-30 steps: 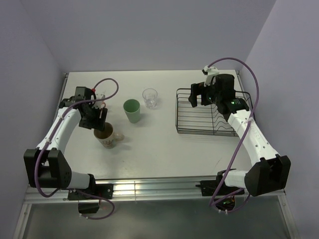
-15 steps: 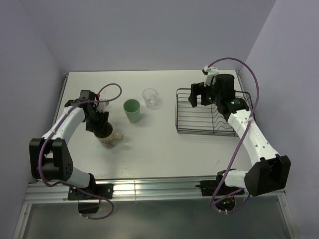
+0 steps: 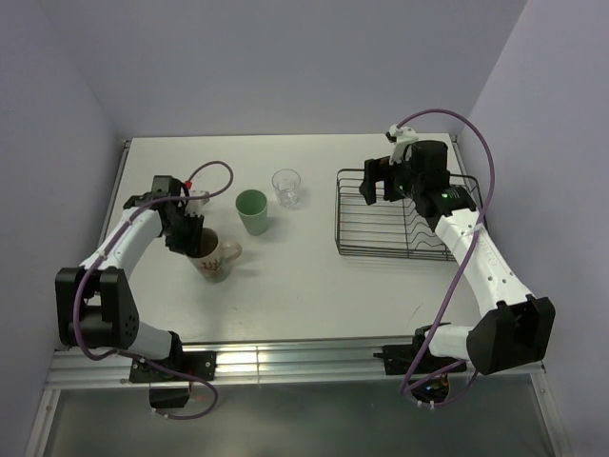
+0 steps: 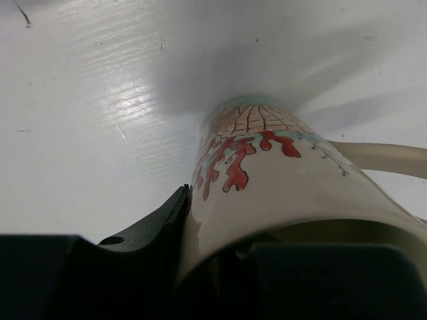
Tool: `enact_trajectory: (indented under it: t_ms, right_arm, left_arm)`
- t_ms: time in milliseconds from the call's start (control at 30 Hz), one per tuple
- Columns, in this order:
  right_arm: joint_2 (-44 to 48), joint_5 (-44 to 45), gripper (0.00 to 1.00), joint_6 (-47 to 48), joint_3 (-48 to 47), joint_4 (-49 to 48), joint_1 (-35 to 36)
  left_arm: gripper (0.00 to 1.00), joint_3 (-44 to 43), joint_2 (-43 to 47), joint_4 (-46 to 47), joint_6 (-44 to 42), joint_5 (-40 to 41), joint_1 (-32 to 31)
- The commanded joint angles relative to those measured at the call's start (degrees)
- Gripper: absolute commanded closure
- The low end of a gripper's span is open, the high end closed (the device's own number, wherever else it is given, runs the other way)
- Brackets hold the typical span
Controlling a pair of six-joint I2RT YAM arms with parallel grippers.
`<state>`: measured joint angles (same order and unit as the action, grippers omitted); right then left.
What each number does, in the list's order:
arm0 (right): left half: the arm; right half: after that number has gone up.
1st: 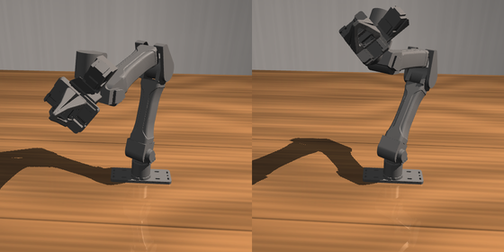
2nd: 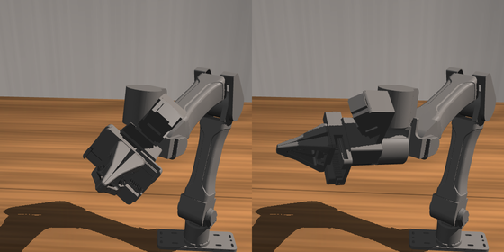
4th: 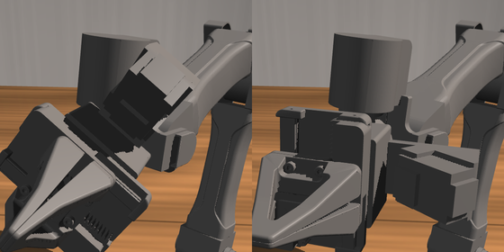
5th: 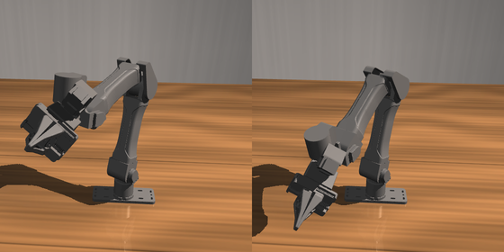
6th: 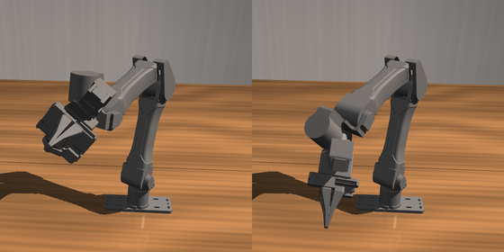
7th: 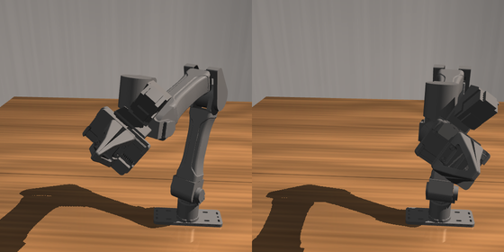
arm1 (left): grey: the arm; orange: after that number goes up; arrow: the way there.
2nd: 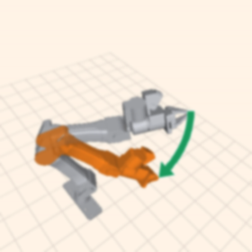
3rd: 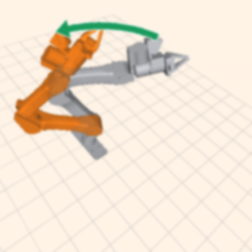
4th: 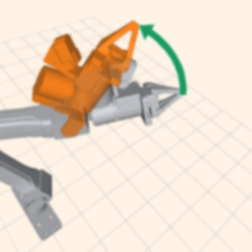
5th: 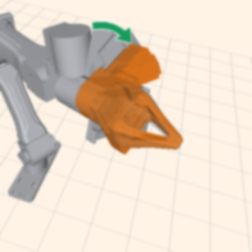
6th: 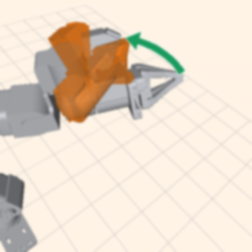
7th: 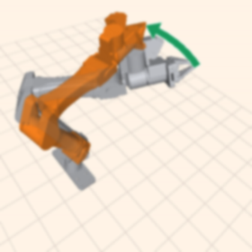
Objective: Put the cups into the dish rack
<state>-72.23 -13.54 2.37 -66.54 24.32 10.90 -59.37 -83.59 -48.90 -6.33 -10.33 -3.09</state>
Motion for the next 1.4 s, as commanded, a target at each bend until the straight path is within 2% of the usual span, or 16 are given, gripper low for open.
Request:
enact_trajectory:
  t_ms: [0,200,400,533,667,767,833,900,1133,1167,1367]
  right_arm:
    - [0.3,-1.2,0.00,-0.7,-3.2,-0.3,0.4]
    - [1.5,-2.6,0.00,-1.4,-4.5,-0.2,0.4]
    - [2.1,-5.0,0.00,-2.2,-7.3,1.0,0.4]
    - [2.6,-11.9,0.00,-7.9,-8.7,0.5,0.3]
    - [0.1,-21.9,0.00,-15.2,-11.1,0.1,1.1]
    - [-1.7,-28.2,0.00,-21.4,-10.5,-0.8,2.1]
    - [-1.6,-31.5,0.00,-24.6,-9.0,-4.5,3.1]
    - [-1.8,-33.5,0.00,-28.8,-7.6,-8.1,4.0]
    - [-6.3,-44.1,0.00,-47.0,-5.5,-23.9,8.8]
    - [-6.9,-45.7,0.00,-48.6,-5.4,-28.1,10.3]
    - [-12.5,-49.0,0.00,-53.3,-10.4,-34.4,16.9]
  left_arm:
    - [0.99,-2.9,5.2,0.8,0.8,-3.6,0.0]
    - [1.00,-7.6,10.2,1.3,0.4,-2.2,-0.1]
    - [1.00,-11.5,17.1,5.9,-0.8,0.5,-0.1]
    - [1.00,-11.6,23.7,13.1,-3.3,2.8,-0.7]
    - [1.00,-8.7,29.5,25.6,-7.3,6.3,-1.7]
    - [1.00,-4.1,35.8,33.0,-12.5,4.4,-1.8]
    - [1.00,-1.1,40.8,41.3,-16.4,1.8,-2.0]
    - [1.00,2.4,43.1,45.5,-19.2,-0.5,-2.4]
    - [1.00,6.5,48.6,60.1,-28.5,-7.4,-3.8]
    - [1.00,7.0,49.0,61.3,-29.4,-9.7,-3.9]
    - [1.00,9.7,52.6,65.6,-38.0,-20.2,-3.9]
